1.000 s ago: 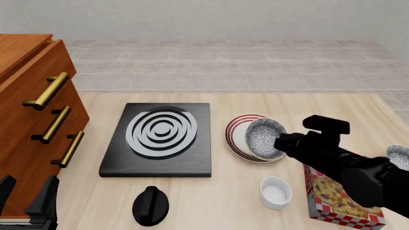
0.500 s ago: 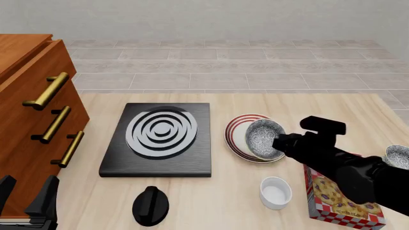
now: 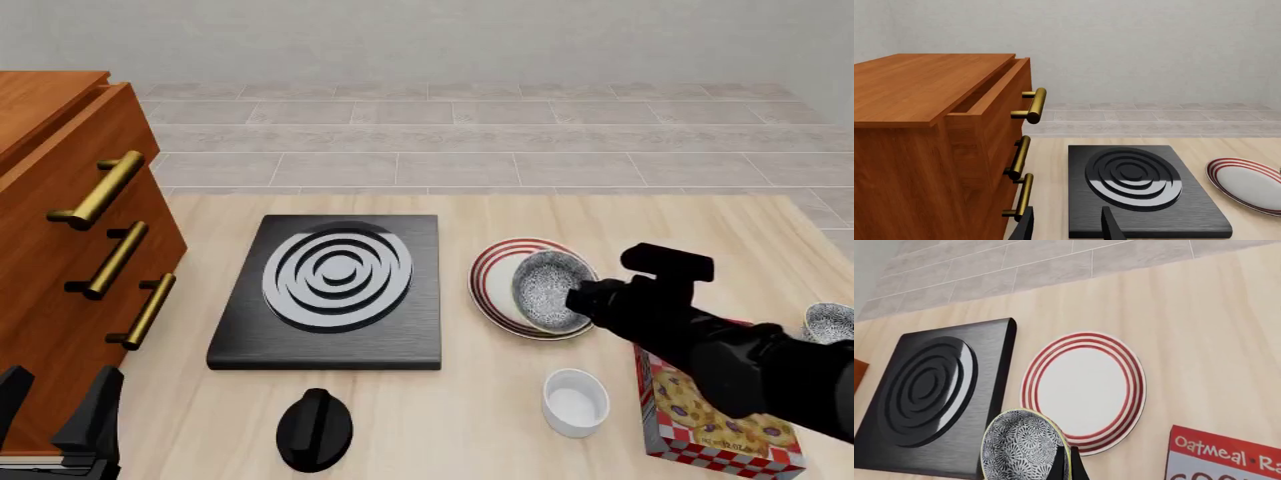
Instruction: Pick the akita bowl next to the ramekin and place it on the plate.
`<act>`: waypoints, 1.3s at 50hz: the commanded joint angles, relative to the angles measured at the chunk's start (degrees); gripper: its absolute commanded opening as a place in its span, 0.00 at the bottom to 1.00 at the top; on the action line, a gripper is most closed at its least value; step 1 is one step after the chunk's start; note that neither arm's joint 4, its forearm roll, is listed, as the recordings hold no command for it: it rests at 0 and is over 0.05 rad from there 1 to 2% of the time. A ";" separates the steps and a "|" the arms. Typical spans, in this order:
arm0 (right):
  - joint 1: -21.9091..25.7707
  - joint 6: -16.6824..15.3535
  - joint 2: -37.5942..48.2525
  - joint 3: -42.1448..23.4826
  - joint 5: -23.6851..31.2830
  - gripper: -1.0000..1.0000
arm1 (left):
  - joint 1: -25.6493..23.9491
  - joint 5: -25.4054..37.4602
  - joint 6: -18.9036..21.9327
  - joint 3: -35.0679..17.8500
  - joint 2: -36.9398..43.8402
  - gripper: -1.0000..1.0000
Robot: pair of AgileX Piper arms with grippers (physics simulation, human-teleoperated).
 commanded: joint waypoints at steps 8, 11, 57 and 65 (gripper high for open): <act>-0.02 0.03 2.57 -0.52 -2.11 0.00 | 0.00 0.00 0.00 0.00 0.00 1.00; 0.08 0.09 3.11 -0.59 -2.47 0.00 | 0.00 0.00 0.00 0.00 0.00 1.00; -2.44 -0.82 8.06 -3.42 -4.85 0.00 | 0.00 0.00 0.00 0.00 0.00 1.00; -2.98 -1.27 8.70 -4.52 -4.49 0.00 | 0.00 0.00 0.00 0.00 0.00 1.00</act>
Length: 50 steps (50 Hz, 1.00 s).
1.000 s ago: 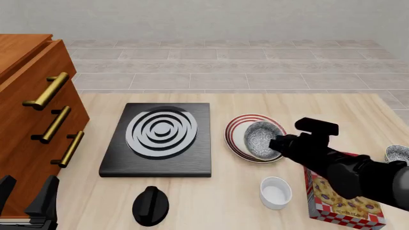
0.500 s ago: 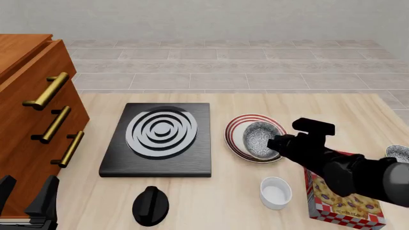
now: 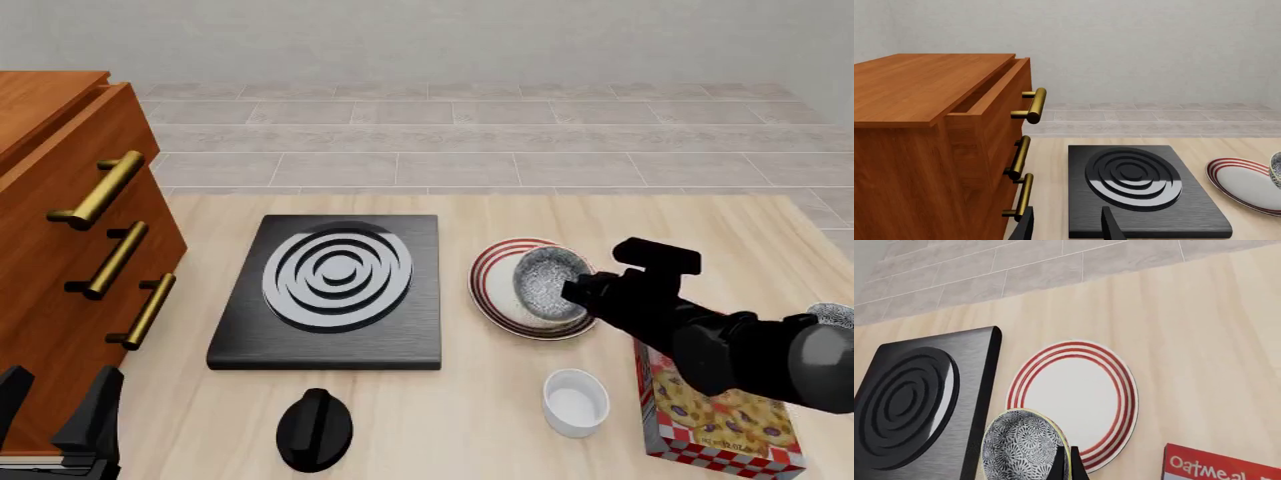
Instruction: Pick the akita bowl next to the ramekin and place it on the plate.
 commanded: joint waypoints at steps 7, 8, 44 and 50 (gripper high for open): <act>-1.07 -0.32 2.16 -1.55 -0.98 0.00 | 0.00 0.00 0.00 0.00 0.00 1.00; -1.15 -0.36 2.41 -1.67 -1.07 0.00 | 0.00 0.00 0.00 0.00 0.00 1.00; -1.18 -0.57 7.72 -3.34 -3.49 0.00 | 0.00 0.00 0.00 0.00 0.00 1.00; -1.09 -0.55 8.57 -3.63 -3.89 0.00 | 0.00 0.00 0.00 0.00 0.00 1.00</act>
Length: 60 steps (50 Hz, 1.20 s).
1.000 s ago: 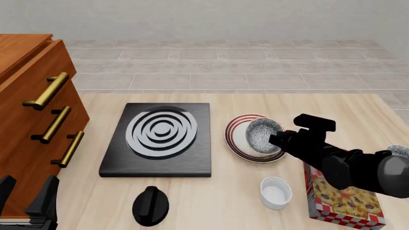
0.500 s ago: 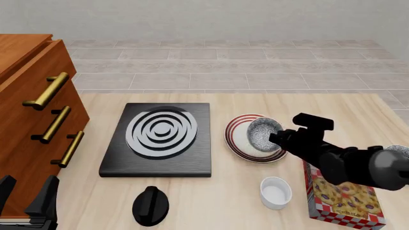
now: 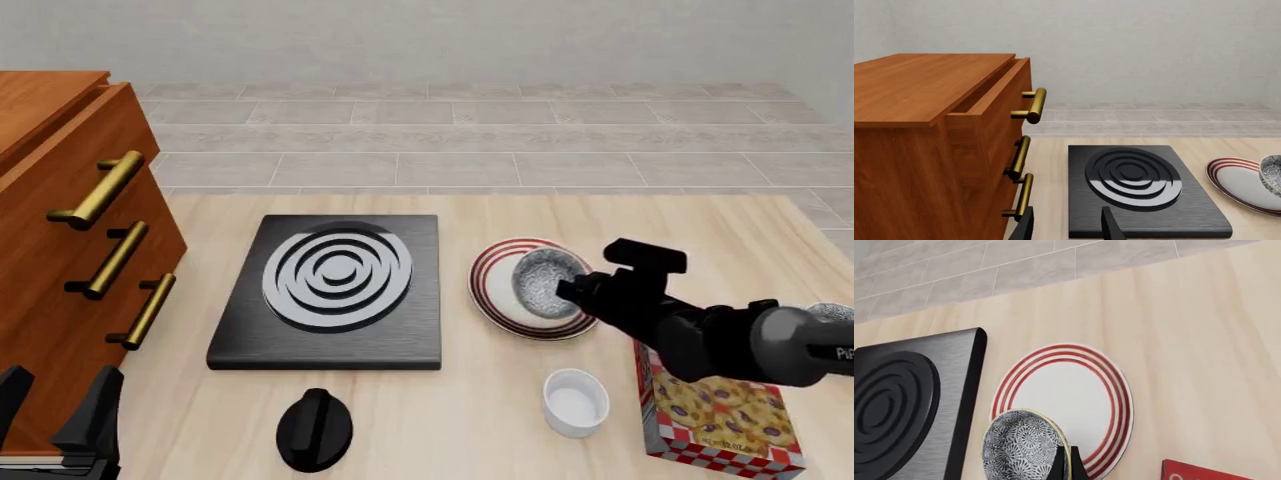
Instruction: Pick the akita bowl next to the ramekin and place it on the plate.
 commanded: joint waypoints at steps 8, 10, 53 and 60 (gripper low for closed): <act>0.30 0.31 1.90 -0.98 -1.03 0.00 | 0.00 0.00 0.00 0.00 0.00 1.00; 0.31 0.33 1.87 -0.75 -1.23 0.00 | 0.00 0.00 0.00 0.00 0.00 1.00; -0.54 -0.92 5.96 -4.57 -1.08 0.00 | 0.00 0.00 0.00 0.00 0.00 1.00; -0.57 -0.93 6.92 -5.01 -1.34 0.00 | 0.00 0.00 0.00 0.00 0.00 1.00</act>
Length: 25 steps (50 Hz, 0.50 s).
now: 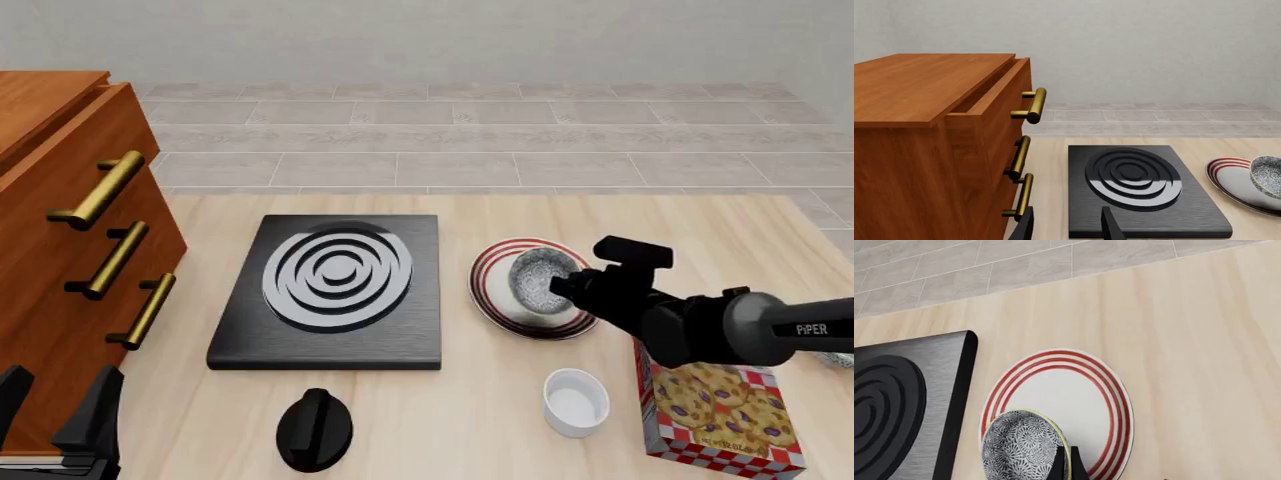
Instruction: Pick the akita bowl next to the ramekin and place it on the plate.
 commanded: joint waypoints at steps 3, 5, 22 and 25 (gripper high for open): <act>0.03 0.27 1.11 -0.94 -0.42 0.00 | 0.00 0.00 0.00 0.00 0.00 1.00; 0.00 0.28 1.19 -0.90 -0.51 0.00 | 0.00 0.00 0.00 0.00 0.00 1.00; -0.15 0.31 3.09 -1.33 -1.40 0.00 | 0.00 0.00 0.00 0.00 0.00 1.00; -0.09 0.34 3.34 -1.53 -1.39 0.00 | 0.00 0.00 0.00 0.00 0.00 1.00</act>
